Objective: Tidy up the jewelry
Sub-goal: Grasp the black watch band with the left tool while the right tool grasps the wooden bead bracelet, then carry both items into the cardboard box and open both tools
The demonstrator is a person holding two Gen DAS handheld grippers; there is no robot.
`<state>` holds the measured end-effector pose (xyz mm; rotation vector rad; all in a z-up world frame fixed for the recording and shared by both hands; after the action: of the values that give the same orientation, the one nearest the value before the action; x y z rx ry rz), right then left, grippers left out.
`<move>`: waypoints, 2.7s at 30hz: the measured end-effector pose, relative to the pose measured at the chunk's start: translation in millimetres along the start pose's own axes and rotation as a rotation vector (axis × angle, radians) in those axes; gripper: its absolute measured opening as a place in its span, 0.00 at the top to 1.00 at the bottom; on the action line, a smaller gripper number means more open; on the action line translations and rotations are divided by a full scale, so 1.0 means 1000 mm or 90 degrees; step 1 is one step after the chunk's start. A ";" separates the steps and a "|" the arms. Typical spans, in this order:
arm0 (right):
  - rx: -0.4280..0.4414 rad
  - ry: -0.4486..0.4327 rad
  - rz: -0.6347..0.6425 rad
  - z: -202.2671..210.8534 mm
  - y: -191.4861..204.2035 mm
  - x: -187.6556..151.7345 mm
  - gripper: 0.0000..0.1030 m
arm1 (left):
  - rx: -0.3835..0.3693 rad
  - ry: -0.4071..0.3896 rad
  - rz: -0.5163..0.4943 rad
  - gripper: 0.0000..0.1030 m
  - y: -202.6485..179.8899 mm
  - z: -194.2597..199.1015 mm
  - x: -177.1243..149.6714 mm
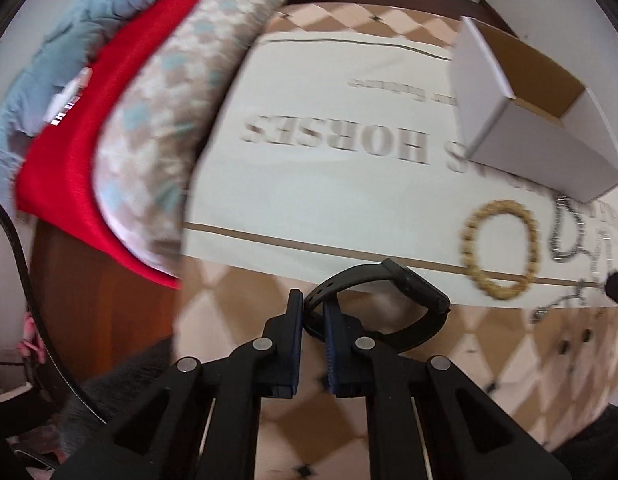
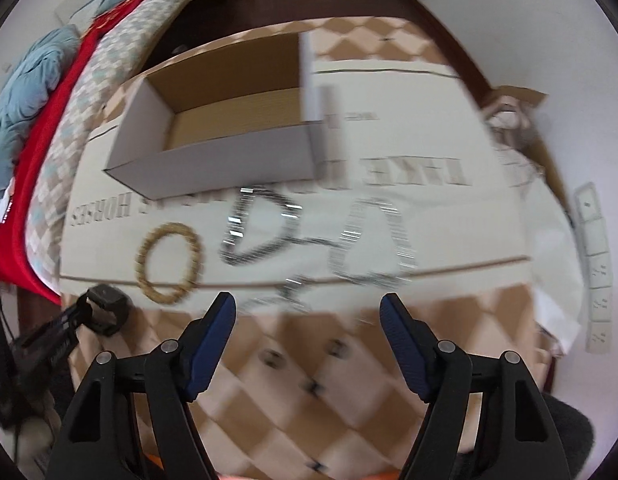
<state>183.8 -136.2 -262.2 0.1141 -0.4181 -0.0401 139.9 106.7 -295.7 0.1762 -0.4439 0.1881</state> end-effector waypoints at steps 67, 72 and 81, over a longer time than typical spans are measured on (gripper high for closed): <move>0.093 -0.088 0.068 -0.006 0.007 0.183 0.91 | -0.171 0.011 -0.120 0.86 -0.137 -0.017 0.201; 0.107 -0.040 0.060 -0.019 0.011 0.181 0.90 | -0.177 0.022 -0.100 0.75 -0.137 -0.020 0.204; 0.050 -0.051 0.060 -0.006 0.002 0.177 0.39 | -0.148 -0.039 -0.066 0.10 -0.114 0.010 0.222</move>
<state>348.2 -145.0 -196.2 0.1709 -0.5046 0.0645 358.0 25.8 -203.7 -0.0225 -0.5128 0.0280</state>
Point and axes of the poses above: each gripper's, at about its wrist camera, not at the fingertips, and z roughly against the way its jaws point, y to its left, x to its top, the point moved 3 cm from there along -z, roughly the way its jaws point, and after that the axes turned 12 degrees about -y, right-handed, at the moved point
